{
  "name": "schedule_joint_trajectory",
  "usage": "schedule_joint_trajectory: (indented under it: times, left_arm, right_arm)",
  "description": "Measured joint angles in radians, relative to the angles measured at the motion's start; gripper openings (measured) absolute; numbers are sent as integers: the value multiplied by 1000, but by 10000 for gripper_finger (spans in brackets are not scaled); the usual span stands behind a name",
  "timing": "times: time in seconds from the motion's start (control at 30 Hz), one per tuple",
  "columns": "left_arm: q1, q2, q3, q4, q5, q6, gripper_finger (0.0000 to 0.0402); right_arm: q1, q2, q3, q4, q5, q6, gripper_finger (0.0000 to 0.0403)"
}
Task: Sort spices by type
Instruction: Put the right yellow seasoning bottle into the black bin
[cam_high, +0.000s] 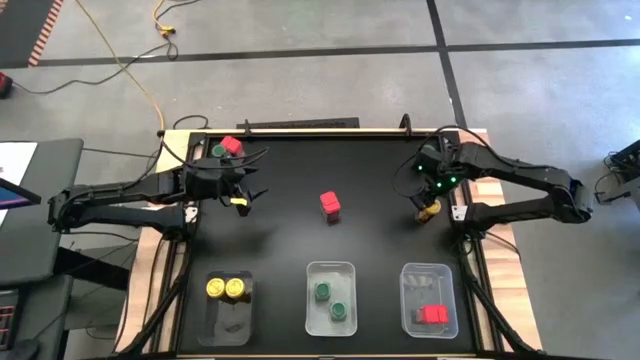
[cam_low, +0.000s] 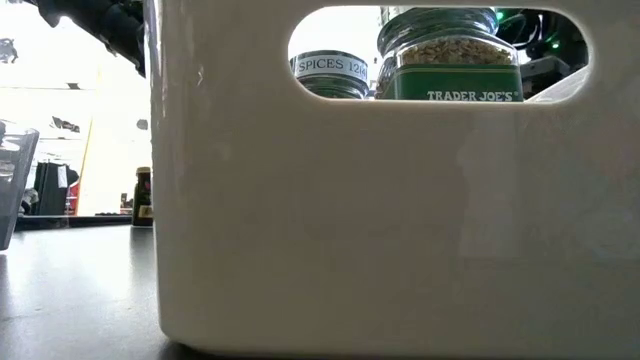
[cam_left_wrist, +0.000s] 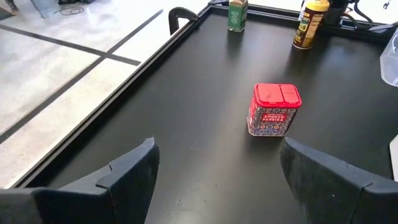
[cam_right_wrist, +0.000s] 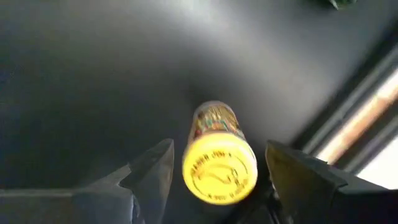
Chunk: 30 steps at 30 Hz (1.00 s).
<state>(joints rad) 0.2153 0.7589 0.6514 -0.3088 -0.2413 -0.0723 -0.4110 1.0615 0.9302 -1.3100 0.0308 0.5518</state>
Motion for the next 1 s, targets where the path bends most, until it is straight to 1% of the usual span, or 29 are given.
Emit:
schedule_joint_trajectory:
  times: [0.1, 0.2, 0.27, 0.43, 0.47, 0.53, 0.7, 1.0]
  left_arm:
    - [0, 0, 0, 0, 0, 0, 320]
    - [0, 0, 0, 0, 0, -1, 320]
    - [0, 0, 0, 0, 0, -1, 320]
    - [0, 0, 0, 0, 0, -3, 320]
    - [0, 0, 0, 0, 0, -3, 320]
    - [0, 0, 0, 0, 0, -10, 320]
    - [0, 0, 0, 0, 0, -17, 320]
    - [0, 0, 0, 0, 0, 4, 320]
  right_arm:
    - [-16, 0, 0, 32, 2, -10, 288]
    - [-26, 0, 0, 57, 11, -26, 307]
    - [-33, 0, 0, 63, 26, -27, 325]
    - [-37, 0, 0, 59, 28, -29, 386]
    - [-37, 0, 0, 59, 28, -26, 393]
    - [-37, 0, 0, 51, 28, 8, 392]
    - [-14, 0, -10, 31, 28, 48, 368]
    - [20, 0, -116, 36, 20, 96, 361]
